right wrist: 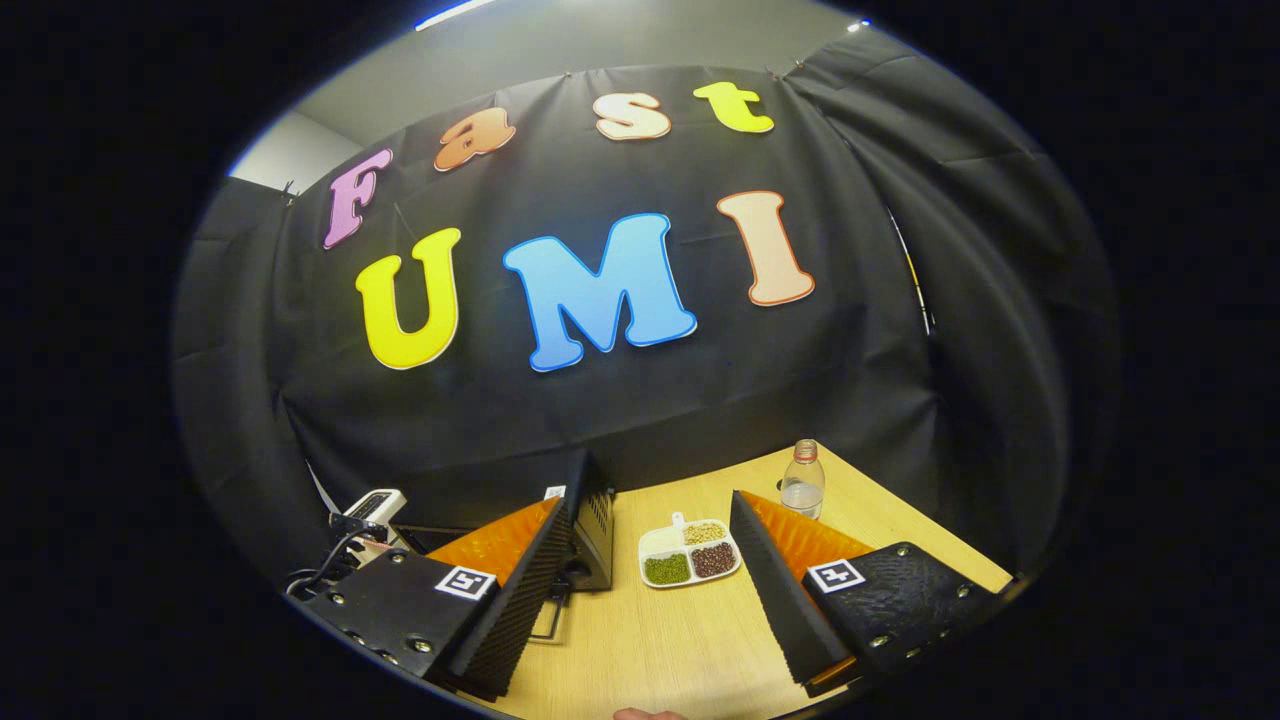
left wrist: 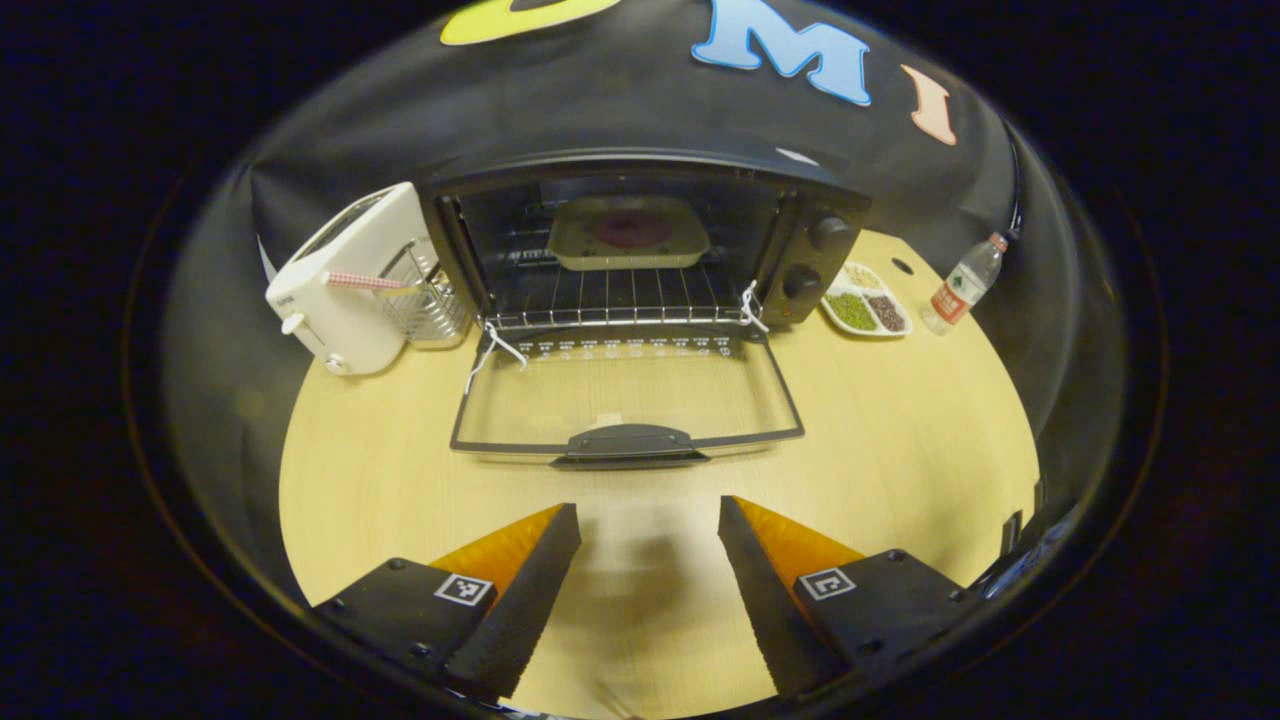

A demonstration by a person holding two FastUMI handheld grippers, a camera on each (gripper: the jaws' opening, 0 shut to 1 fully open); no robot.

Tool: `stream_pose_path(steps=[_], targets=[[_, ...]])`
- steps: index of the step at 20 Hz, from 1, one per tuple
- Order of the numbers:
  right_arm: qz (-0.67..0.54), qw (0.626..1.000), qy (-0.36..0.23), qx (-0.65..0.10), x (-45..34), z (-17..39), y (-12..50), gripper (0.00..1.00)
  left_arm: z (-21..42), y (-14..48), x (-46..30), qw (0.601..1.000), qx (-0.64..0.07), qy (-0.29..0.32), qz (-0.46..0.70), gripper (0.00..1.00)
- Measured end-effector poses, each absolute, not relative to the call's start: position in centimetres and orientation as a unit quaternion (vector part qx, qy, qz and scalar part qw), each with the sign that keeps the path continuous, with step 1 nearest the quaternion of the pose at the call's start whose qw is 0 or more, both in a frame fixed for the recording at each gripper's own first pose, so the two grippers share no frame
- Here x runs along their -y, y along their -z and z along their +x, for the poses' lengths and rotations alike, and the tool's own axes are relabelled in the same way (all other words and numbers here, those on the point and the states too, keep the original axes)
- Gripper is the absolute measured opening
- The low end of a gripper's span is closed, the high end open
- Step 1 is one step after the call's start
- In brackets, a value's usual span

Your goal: Open the electric oven with the left hand, put the food in, and close the electric oven.

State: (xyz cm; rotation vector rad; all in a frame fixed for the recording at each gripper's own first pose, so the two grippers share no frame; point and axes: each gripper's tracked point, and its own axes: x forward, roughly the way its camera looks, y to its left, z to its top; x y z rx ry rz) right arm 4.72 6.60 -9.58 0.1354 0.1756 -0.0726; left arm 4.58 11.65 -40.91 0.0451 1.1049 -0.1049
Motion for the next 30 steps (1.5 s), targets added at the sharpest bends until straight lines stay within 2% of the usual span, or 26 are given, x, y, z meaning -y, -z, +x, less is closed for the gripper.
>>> stream_pose_path(steps=[3, 7, 8, 9, 10, 11, 19, 23, 24, 27, 28, 30], targets=[[0.061, 0.993, 0.042, -0.092, -5.9, 4.8, 9.6, 0.98, 3.7, 42.6, -12.3, 0.837, -0.544, 0.046, 0.024, 0.95], [0.056, 0.991, 0.052, -0.107, -5.0, 4.9, 10.5, 0.98, 6.2, 44.9, -11.7, 0.828, -0.558, 0.043, 0.027, 0.95], [0.058, 0.991, 0.054, -0.11, -4.8, 4.9, 10.6, 0.98, 6.3, 45.2, -11.8, 0.825, -0.562, 0.042, 0.027, 0.99], [0.059, 0.99, 0.057, -0.112, -4.6, 4.8, 10.8, 0.98, 6.5, 45.7, -11.7, 0.823, -0.566, 0.042, 0.027, 0.96], [0.058, 0.99, 0.059, -0.112, -4.4, 4.8, 10.7, 0.98, 6.8, 46.0, -11.9, 0.822, -0.568, 0.04, 0.028, 0.99], [0.057, 0.99, 0.061, -0.112, -4.2, 4.7, 10.8, 0.98, 7.1, 46.3, -12.3, 0.821, -0.57, 0.037, 0.03, 0.96], [0.064, 0.987, 0.063, -0.131, -4.2, 4.8, 11.9, 0.98, 7.9, 48.3, -12.4, 0.807, -0.588, 0.034, 0.03, 0.95], [0.063, 0.988, 0.056, -0.132, -4.6, 5.0, 11.9, 0.98, 7.9, 47.5, -12.4, 0.811, -0.583, 0.034, 0.031, 0.99], [0.063, 0.988, 0.055, -0.131, -4.7, 5.0, 11.7, 0.98, 7.9, 47.2, -12.3, 0.814, -0.58, 0.034, 0.031, 0.95], [0.064, 0.988, 0.049, -0.131, -5.1, 5.0, 11.8, 0.98, 7.7, 45.9, -12.2, 0.823, -0.566, 0.036, 0.03, 0.95], [0.066, 0.988, 0.046, -0.132, -5.3, 5.1, 11.8, 0.98, 7.7, 45.6, -12.2, 0.826, -0.561, 0.036, 0.028, 0.92], [0.07, 0.988, 0.039, -0.134, -5.9, 5.1, 11.9, 0.98, 7.6, 45.1, -12.2, 0.828, -0.559, 0.035, 0.023, 0.95]])
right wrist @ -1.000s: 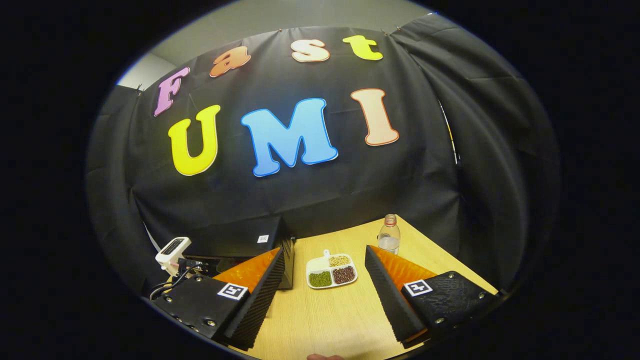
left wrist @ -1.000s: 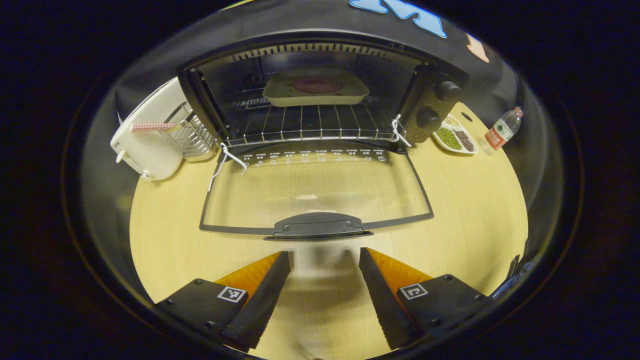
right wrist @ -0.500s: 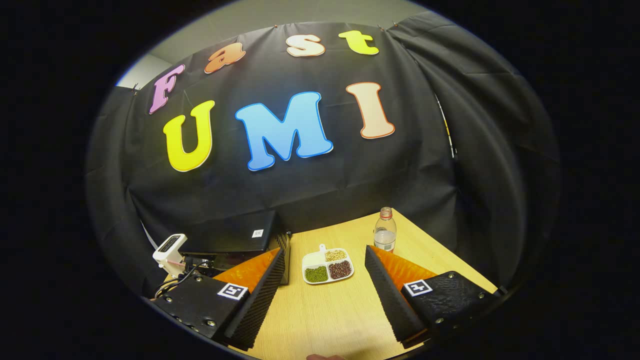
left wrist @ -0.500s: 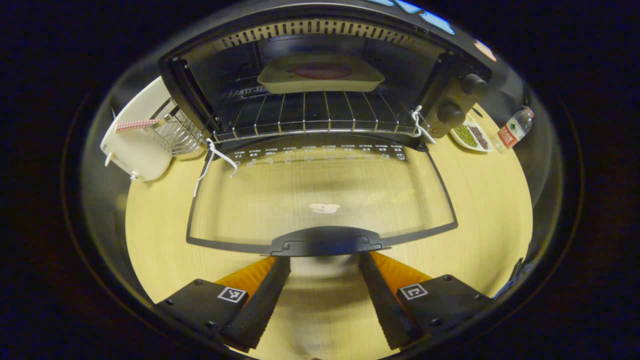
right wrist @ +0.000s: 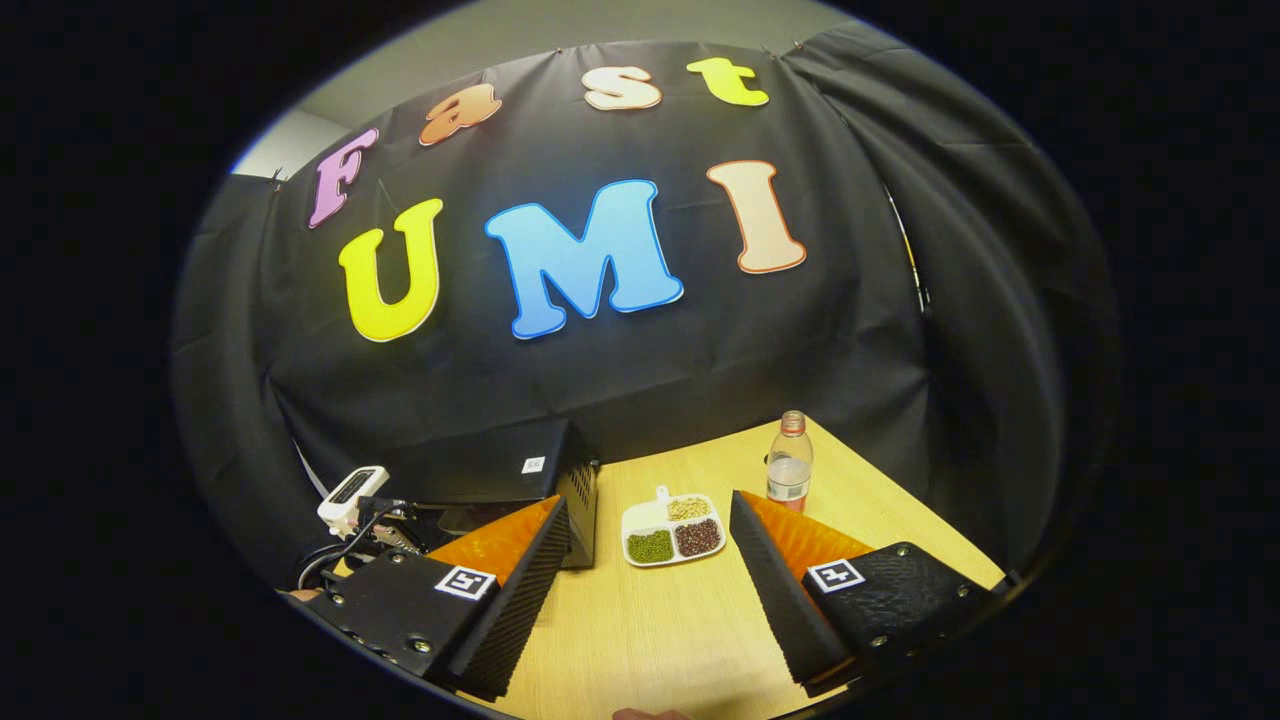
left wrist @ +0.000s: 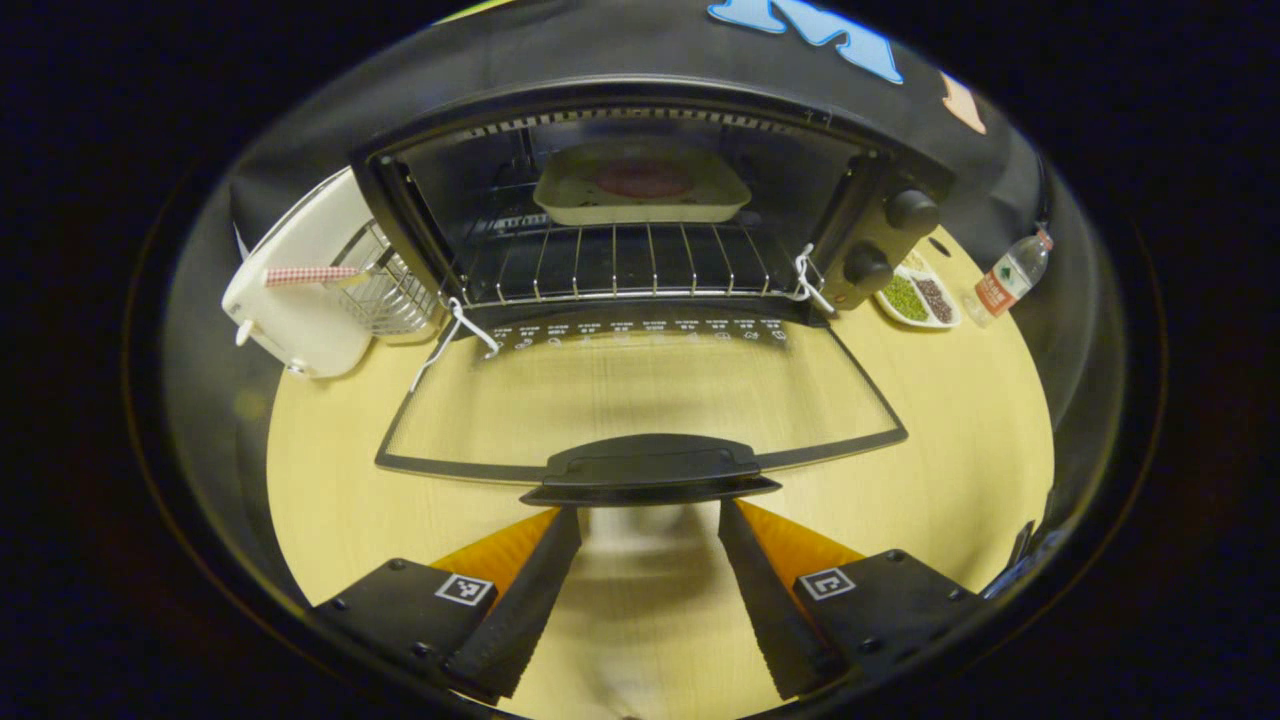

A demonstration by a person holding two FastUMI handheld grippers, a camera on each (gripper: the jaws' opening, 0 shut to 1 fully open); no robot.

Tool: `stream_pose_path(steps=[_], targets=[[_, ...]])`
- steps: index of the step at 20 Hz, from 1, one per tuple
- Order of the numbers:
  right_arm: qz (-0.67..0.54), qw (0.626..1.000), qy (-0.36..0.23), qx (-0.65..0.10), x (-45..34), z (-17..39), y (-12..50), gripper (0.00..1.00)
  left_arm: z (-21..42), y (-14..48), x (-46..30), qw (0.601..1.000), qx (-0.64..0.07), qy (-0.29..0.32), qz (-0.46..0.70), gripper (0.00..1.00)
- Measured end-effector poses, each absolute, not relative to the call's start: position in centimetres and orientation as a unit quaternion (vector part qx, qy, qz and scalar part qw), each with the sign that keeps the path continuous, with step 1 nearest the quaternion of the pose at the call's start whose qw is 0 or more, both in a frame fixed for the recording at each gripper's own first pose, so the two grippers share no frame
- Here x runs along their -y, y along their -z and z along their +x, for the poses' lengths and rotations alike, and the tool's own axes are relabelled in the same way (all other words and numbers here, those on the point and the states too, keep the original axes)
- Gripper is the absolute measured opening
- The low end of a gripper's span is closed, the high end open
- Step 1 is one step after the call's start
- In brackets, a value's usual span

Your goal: Open the electric oven with the left hand, put the food in, and close the electric oven.

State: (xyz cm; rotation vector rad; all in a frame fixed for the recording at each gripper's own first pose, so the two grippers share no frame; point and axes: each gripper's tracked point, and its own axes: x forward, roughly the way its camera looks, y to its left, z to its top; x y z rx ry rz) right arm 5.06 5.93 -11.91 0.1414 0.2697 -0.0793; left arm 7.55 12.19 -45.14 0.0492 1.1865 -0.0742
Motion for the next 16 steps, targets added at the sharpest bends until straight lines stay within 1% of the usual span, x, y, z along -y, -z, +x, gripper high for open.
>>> stream_pose_path(steps=[1, 5, 7, 8, 9, 10, 12, 13, 14, 16], targets=[[0.07, 0.988, 0.037, -0.134, -6.1, 5.0, 11.8, 0.98, 7.5, 45.0, -12.3, 0.828, -0.559, 0.034, 0.024, 0.99], [0.062, 0.99, 0.03, -0.127, -6.3, 4.8, 11.1, 0.98, 7.6, 43.8, -12.1, 0.837, -0.546, 0.032, 0.028, 0.92], [0.064, 0.989, 0.028, -0.127, -6.2, 4.8, 11.1, 0.98, 7.7, 43.4, -12.0, 0.841, -0.54, 0.032, 0.023, 0.92], [0.067, 0.989, 0.026, -0.128, -6.4, 4.8, 11.1, 0.98, 7.7, 43.4, -12.1, 0.84, -0.541, 0.03, 0.021, 0.95], [0.067, 0.989, 0.026, -0.13, -6.3, 4.8, 11.2, 0.98, 7.8, 43.2, -12.1, 0.841, -0.539, 0.028, 0.021, 0.95], [0.067, 0.989, 0.024, -0.13, -6.3, 4.8, 11.2, 0.98, 8.1, 43.0, -12.1, 0.843, -0.536, 0.027, 0.021, 0.92], [0.065, 0.989, 0.024, -0.128, -6.3, 4.7, 11.1, 0.98, 8.4, 42.5, -12.2, 0.849, -0.528, 0.023, 0.022, 0.99], [0.064, 0.989, 0.024, -0.127, -6.2, 4.6, 10.9, 0.98, 8.7, 42.2, -12.2, 0.851, -0.525, 0.023, 0.022, 0.99], [0.065, 0.989, 0.026, -0.127, -6.1, 4.6, 11.0, 0.98, 9.0, 42.0, -12.2, 0.853, -0.52, 0.021, 0.022, 0.95], [0.065, 0.989, 0.029, -0.126, -5.8, 4.4, 11.0, 0.98, 9.5, 41.3, -12.3, 0.86, -0.509, 0.019, 0.023, 0.95]])
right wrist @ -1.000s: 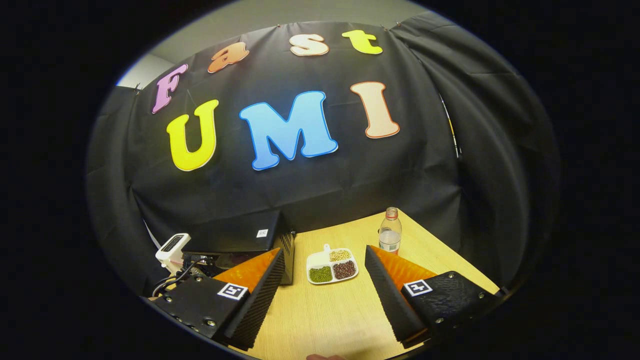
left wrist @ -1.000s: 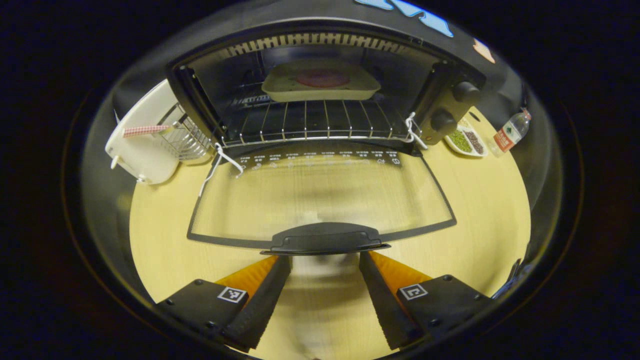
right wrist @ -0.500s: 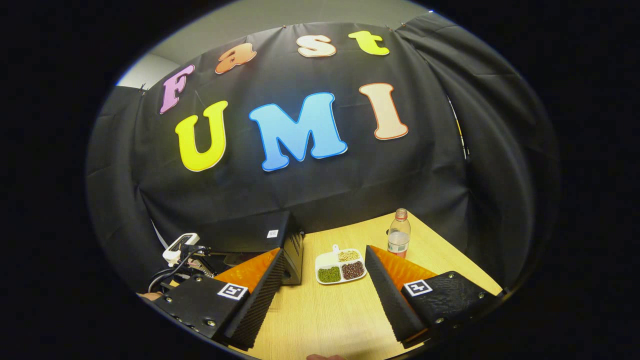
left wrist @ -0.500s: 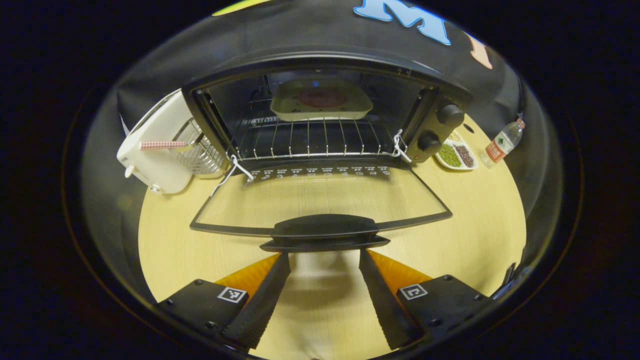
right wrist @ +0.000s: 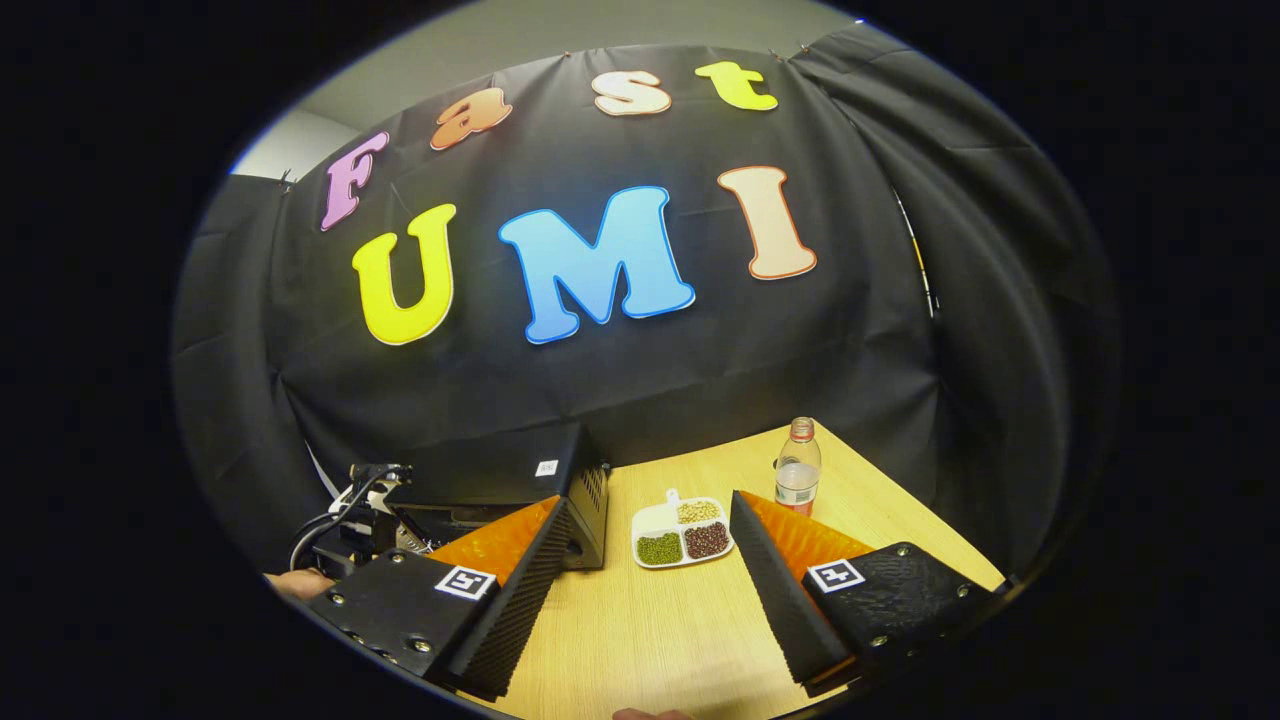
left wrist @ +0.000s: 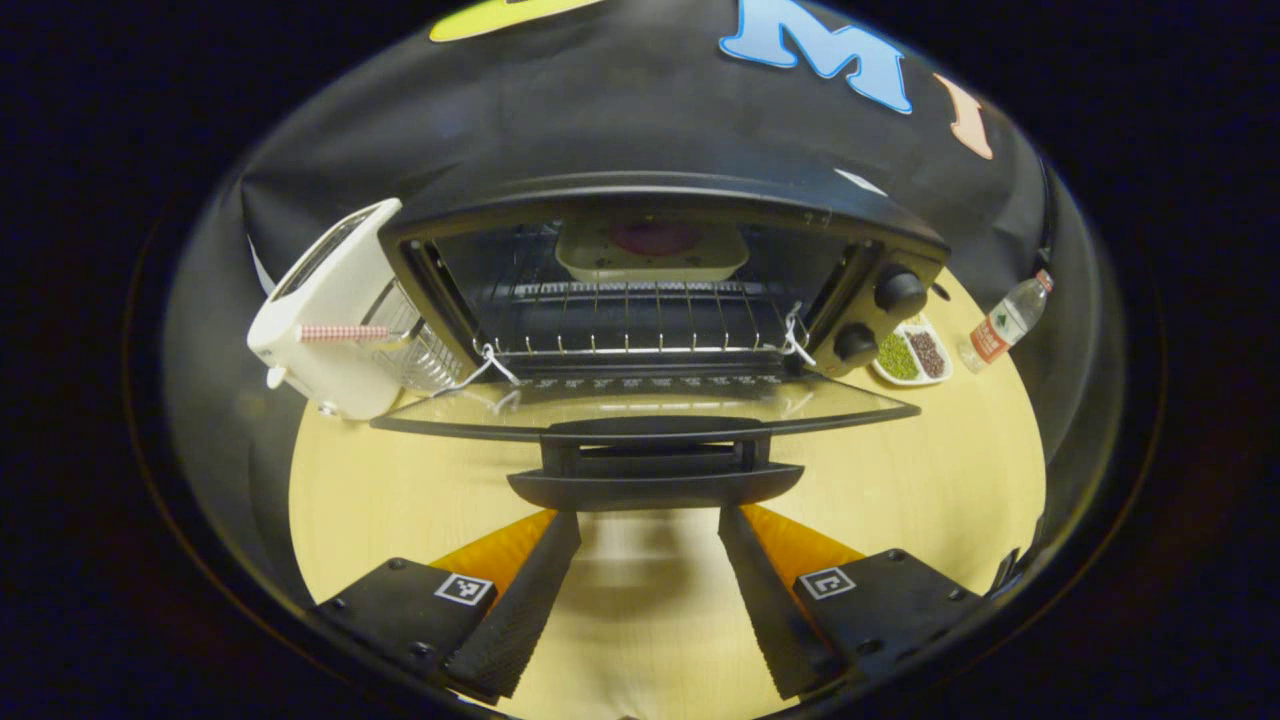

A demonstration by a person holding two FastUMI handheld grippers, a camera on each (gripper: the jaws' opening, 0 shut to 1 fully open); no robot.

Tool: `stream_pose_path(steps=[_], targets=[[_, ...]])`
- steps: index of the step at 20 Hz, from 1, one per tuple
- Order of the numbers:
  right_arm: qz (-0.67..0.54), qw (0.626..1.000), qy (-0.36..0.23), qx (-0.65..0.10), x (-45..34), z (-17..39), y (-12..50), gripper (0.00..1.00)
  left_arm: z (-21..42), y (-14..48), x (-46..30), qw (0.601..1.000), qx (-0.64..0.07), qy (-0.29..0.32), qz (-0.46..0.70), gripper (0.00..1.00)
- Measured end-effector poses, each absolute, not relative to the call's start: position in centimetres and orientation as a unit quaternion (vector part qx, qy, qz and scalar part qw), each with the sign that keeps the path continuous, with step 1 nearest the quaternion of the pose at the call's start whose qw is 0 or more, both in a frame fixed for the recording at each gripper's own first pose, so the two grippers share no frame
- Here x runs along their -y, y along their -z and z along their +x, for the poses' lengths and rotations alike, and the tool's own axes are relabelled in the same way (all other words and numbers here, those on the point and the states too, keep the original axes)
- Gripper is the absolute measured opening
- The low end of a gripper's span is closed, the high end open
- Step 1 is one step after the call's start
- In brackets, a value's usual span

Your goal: Open the electric oven with the left hand, put the food in, and close the electric oven.

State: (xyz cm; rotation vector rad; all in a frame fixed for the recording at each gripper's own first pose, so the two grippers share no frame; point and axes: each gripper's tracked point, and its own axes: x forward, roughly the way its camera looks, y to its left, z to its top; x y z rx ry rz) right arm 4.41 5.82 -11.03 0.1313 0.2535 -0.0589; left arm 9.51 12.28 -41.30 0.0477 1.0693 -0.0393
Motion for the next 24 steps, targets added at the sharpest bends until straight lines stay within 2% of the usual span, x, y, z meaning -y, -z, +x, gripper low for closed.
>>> stream_pose_path(steps=[1, 6, 7, 8, 9, 10, 12, 14, 17, 18, 20, 21, 23, 24], targets=[[0.066, 0.989, 0.031, -0.126, -5.7, 4.3, 11.0, 0.98, 9.8, 40.9, -12.3, 0.864, -0.503, 0.018, 0.023, 0.99], [0.061, 0.99, 0.035, -0.126, -5.3, 4.4, 10.9, 0.98, 10.8, 38.4, -12.2, 0.884, -0.466, 0.017, 0.021, 0.95], [0.059, 0.99, 0.034, -0.124, -5.3, 4.4, 10.8, 0.98, 10.9, 37.7, -12.1, 0.892, -0.452, 0.018, 0.018, 0.99], [0.057, 0.99, 0.033, -0.123, -5.3, 4.5, 10.5, 0.98, 11.0, 36.6, -12.0, 0.899, -0.438, 0.019, 0.015, 0.95], [0.055, 0.991, 0.03, -0.121, -5.3, 4.6, 10.4, 0.98, 11.8, 35.7, -12.1, 0.905, -0.424, 0.02, 0.012, 0.99], [0.054, 0.991, 0.027, -0.118, -5.6, 4.7, 10.2, 0.98, 12.0, 34.7, -12.0, 0.911, -0.412, 0.019, 0.012, 0.95], [0.052, 0.992, 0.02, -0.113, -5.9, 4.9, 9.7, 0.98, 12.3, 32.4, -11.4, 0.922, -0.386, 0.021, 0.008, 0.99], [0.044, 0.994, 0.013, -0.101, -6.1, 5.1, 8.6, 0.98, 12.5, 28.9, -10.8, 0.937, -0.349, 0.024, 0.0, 0.95], [0.022, 0.997, 0.007, -0.071, -6.4, 5.3, 5.9, 0.98, 12.1, 22.1, -9.8, 0.963, -0.268, 0.015, -0.008, 0.99], [0.013, 0.998, 0.002, -0.059, -6.7, 5.3, 4.7, 0.98, 11.9, 19.4, -9.1, 0.971, -0.237, 0.014, -0.013, 0.95], [0.0, 0.999, -0.006, -0.038, -7.3, 5.1, 2.2, 0.98, 10.4, 13.9, -8.1, 0.984, -0.176, 0.012, -0.018, 0.95], [-0.001, 1.0, -0.01, -0.028, -7.6, 5.1, 1.1, 0.98, 9.3, 11.2, -7.6, 0.99, -0.143, 0.009, -0.018, 0.99], [0.003, 1.0, -0.015, -0.011, -8.2, 4.6, -1.1, 0.98, 7.6, 6.6, -7.2, 0.996, -0.084, -0.005, -0.008, 0.95], [0.006, 1.0, -0.02, -0.005, -8.5, 4.4, -2.0, 0.98, 6.6, 4.8, -6.9, 0.998, -0.064, -0.009, -0.001, 0.98]])
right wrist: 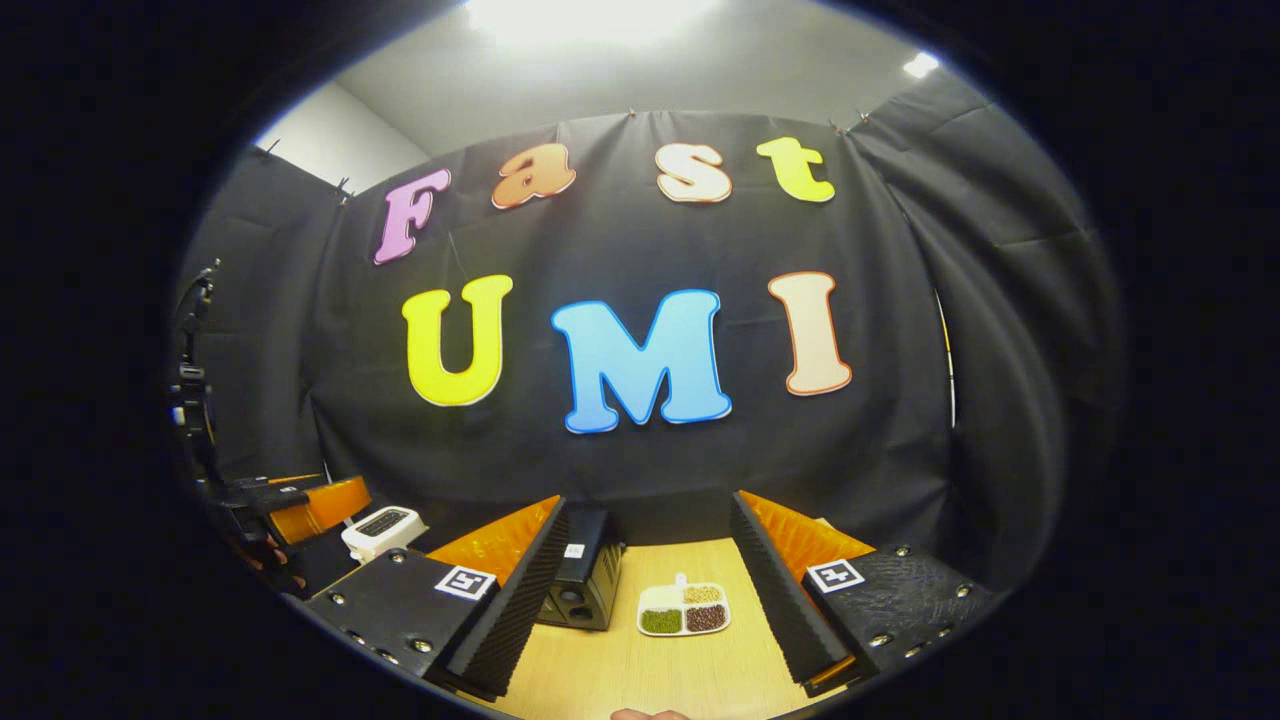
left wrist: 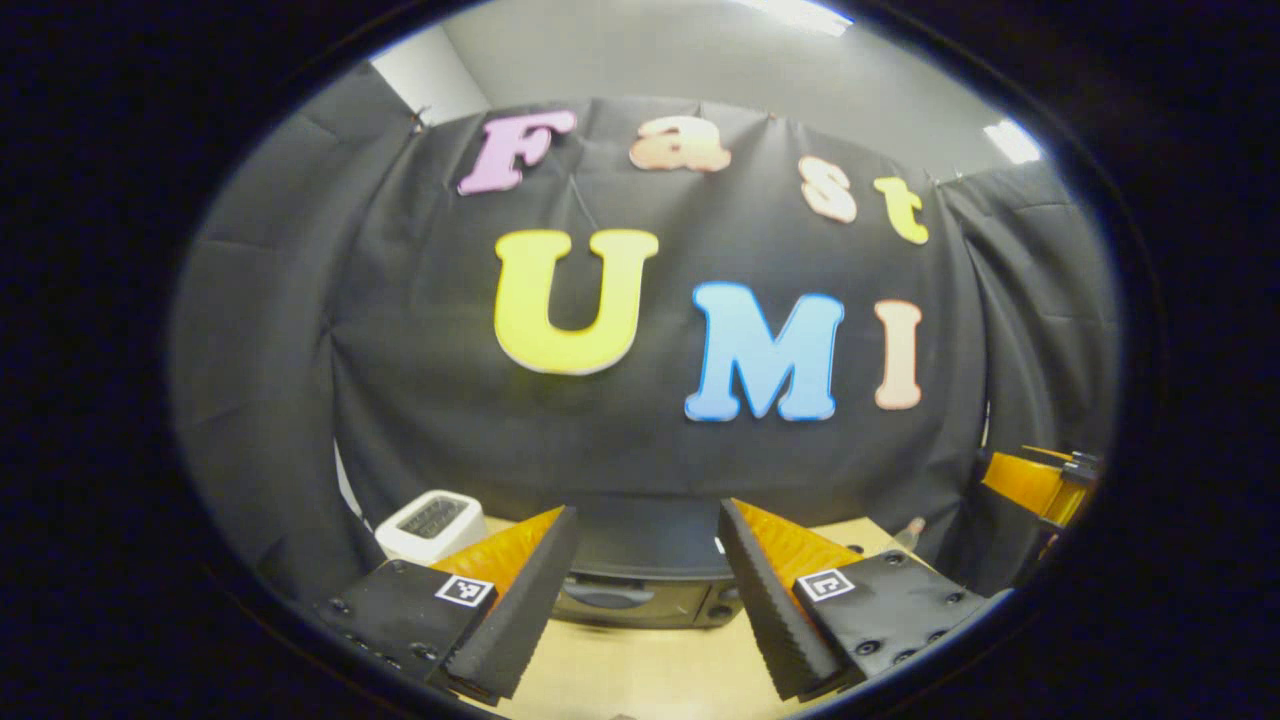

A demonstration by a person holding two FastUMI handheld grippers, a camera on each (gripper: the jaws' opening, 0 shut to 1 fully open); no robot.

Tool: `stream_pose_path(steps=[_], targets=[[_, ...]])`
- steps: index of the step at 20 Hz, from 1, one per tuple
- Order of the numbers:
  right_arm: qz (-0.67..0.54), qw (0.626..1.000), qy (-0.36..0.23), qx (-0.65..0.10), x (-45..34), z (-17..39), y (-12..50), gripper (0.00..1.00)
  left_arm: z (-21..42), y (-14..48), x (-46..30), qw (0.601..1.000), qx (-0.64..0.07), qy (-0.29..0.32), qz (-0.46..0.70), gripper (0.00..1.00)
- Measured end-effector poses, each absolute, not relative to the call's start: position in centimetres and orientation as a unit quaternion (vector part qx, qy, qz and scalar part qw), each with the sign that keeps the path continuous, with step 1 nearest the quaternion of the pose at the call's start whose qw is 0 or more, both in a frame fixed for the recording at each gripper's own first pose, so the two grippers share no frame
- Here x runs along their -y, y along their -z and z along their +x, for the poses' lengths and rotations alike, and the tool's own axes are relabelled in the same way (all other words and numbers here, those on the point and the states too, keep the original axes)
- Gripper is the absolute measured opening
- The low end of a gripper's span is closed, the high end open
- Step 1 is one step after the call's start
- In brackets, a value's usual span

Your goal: Open the electric oven with the left hand, put the food in, and close the electric oven.

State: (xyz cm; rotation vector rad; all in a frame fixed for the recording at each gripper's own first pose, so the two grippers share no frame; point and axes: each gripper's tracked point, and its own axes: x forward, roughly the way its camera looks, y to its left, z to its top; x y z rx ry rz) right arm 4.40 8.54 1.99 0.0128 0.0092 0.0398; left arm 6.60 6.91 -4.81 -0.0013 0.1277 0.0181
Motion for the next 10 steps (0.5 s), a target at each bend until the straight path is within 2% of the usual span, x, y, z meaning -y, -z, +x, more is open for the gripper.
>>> stream_pose_path(steps=[5, 10], targets=[[0.021, 0.999, -0.035, 0.022, -9.6, 3.1, -4.9, 0.98, 3.3, 0.5, -5.4, 1.0, -0.026, -0.003, 0.016, 0.99], [0.015, 0.999, -0.035, 0.018, -10.0, 2.7, -4.6, 0.98, 2.3, 0.5, -5.1, 1.0, -0.027, 0.002, 0.01, 0.99]])
